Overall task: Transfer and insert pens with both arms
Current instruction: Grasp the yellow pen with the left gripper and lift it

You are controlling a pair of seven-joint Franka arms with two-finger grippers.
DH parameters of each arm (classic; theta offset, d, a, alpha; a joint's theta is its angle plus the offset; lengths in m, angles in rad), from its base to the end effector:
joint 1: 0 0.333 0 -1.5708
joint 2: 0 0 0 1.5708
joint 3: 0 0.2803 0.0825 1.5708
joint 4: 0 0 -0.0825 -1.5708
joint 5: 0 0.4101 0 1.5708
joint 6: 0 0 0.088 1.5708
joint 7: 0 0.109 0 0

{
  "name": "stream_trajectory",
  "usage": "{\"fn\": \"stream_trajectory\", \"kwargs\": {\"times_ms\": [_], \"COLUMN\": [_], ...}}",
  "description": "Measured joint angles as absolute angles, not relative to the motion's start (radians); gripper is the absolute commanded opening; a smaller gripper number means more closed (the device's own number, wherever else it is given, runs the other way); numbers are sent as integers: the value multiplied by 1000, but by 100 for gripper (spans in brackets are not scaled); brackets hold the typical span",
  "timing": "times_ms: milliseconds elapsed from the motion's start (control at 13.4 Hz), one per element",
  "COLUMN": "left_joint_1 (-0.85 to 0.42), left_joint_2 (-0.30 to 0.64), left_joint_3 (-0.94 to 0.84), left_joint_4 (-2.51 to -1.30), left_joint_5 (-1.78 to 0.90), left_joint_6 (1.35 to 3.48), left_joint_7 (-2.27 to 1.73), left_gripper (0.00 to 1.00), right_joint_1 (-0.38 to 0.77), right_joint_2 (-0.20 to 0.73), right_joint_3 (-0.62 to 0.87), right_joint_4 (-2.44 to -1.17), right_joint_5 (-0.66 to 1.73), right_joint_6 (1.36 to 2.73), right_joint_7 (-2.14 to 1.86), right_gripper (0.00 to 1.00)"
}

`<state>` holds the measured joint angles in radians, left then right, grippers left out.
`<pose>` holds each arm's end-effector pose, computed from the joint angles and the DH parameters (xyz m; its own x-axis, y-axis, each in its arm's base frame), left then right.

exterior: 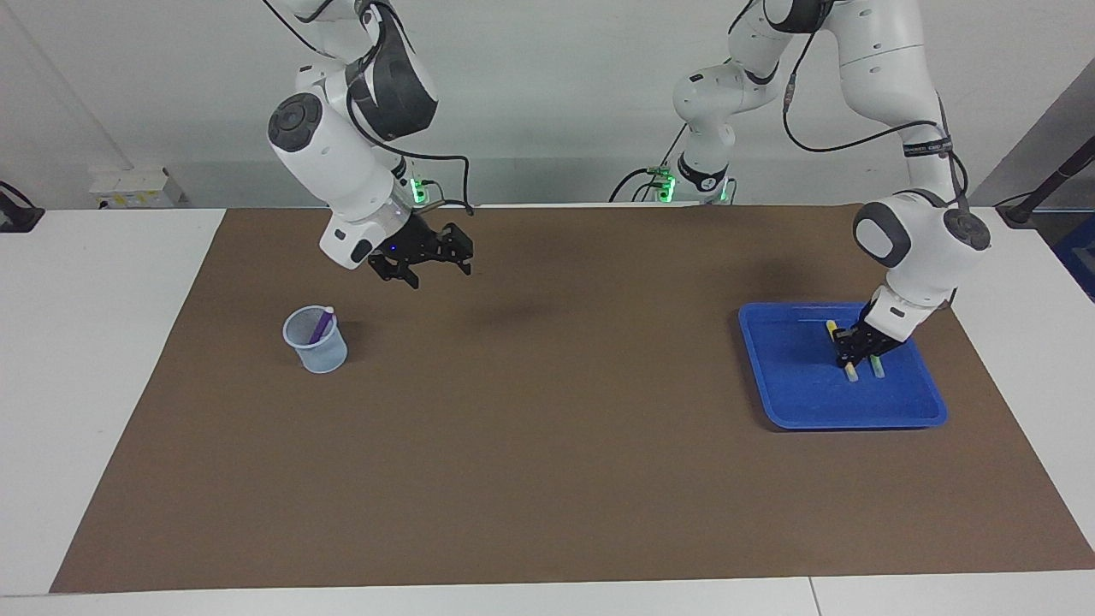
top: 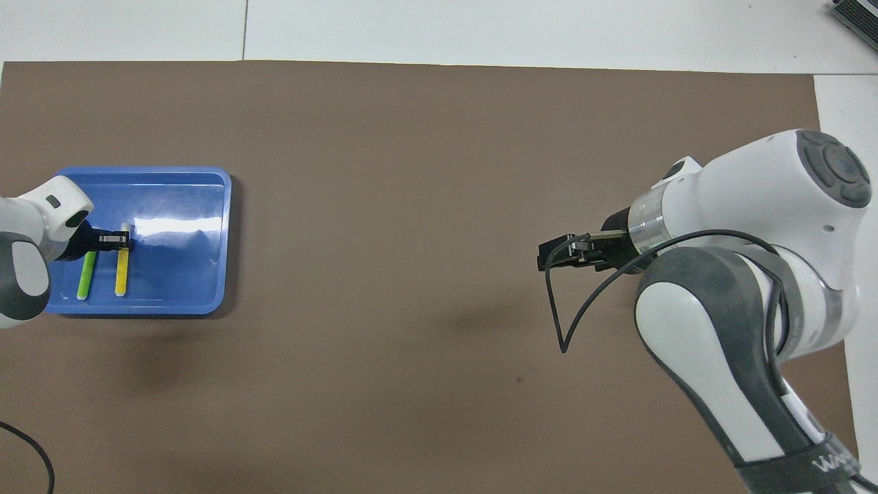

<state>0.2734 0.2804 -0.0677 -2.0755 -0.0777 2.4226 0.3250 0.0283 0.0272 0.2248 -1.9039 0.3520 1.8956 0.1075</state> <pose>0.5878 0.1222 0.2455 0.9948 -0.0569 0.0847 -0.0612 -0.9969 0.0491 0.5635 0.1718 0.4364 0.9952 0.0409 -0.0887 0.0103 -0.9471 -0.3207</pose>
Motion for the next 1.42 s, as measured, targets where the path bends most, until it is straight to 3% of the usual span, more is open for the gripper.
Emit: {"fn": "stream_trajectory", "kwargs": {"times_ms": [374,672,896,1419], "left_joint_1": [268,244,181,115], "left_joint_2": [275,257,204,38], "left_joint_3": [-69,-76,-86,-95], "left_joint_4": [-2033,-1871,-1802,-1797], "left_joint_5": [-78,-78,-83,-330], "left_joint_6": [2282,2017,1904,1822], "left_joint_7": [280,28,-248,-805], "left_gripper": [0,0,0,0], "right_joint_1": [28,28,28,33], "right_joint_2": [27,27,27,27], "right_joint_3": [225,225,225,223], "right_joint_4": [-1903,-1903,-1903,-1891], "right_joint_5": [352,352,352,540], "right_joint_6": [1896,1896,1896,1945], "right_joint_7": [115,115,115,201], "right_gripper": [100,100,100,100]}}
